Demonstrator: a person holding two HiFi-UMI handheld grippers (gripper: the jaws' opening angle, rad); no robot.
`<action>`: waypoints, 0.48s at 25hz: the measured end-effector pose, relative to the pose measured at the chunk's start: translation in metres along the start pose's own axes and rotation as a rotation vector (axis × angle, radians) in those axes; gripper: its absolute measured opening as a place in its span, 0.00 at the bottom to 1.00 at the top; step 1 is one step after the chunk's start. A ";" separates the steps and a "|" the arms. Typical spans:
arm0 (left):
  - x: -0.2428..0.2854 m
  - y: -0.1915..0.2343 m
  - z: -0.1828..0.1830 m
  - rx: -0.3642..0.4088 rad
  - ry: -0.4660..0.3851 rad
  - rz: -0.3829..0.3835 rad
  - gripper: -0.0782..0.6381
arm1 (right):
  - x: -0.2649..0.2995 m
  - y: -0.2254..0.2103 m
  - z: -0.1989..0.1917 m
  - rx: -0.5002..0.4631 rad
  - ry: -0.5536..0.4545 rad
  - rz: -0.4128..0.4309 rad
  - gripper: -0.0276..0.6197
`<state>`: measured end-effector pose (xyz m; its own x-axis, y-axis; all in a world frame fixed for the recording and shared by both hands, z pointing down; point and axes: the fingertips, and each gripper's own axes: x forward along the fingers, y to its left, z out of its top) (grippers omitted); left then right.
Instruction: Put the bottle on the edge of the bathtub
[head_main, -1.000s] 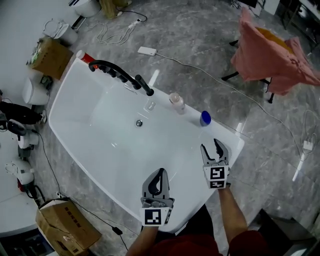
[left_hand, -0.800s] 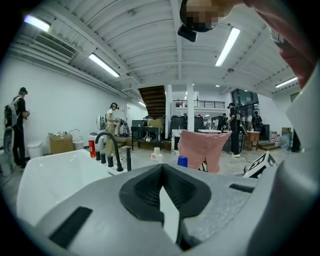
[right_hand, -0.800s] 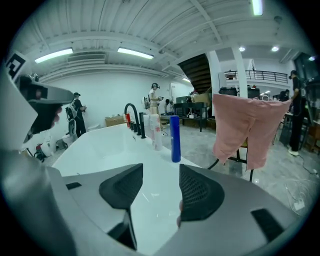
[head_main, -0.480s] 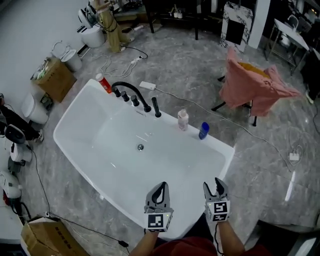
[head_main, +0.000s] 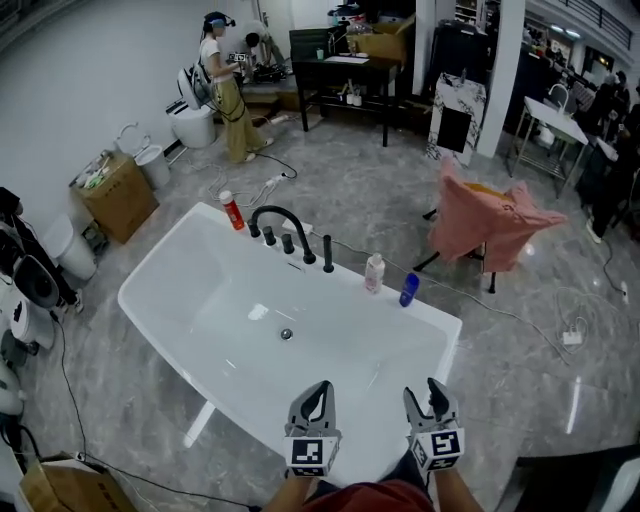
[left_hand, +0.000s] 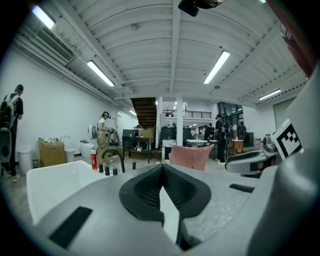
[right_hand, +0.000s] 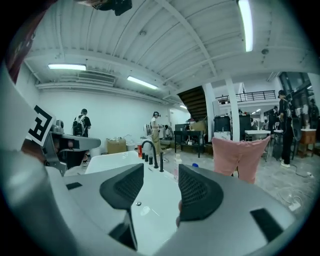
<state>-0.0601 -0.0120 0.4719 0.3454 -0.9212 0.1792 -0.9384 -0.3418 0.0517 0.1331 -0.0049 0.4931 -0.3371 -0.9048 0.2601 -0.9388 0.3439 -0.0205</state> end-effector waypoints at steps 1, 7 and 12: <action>-0.006 0.002 0.010 0.013 -0.023 -0.007 0.12 | -0.006 0.006 0.011 -0.008 -0.022 -0.002 0.37; -0.041 0.026 0.057 0.066 -0.120 -0.024 0.12 | -0.034 0.029 0.079 -0.066 -0.164 -0.030 0.37; -0.065 0.045 0.089 0.122 -0.163 -0.023 0.12 | -0.056 0.023 0.128 -0.062 -0.261 -0.091 0.37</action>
<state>-0.1236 0.0160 0.3755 0.3739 -0.9273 0.0171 -0.9249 -0.3742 -0.0674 0.1214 0.0212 0.3546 -0.2661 -0.9639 0.0002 -0.9626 0.2658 0.0530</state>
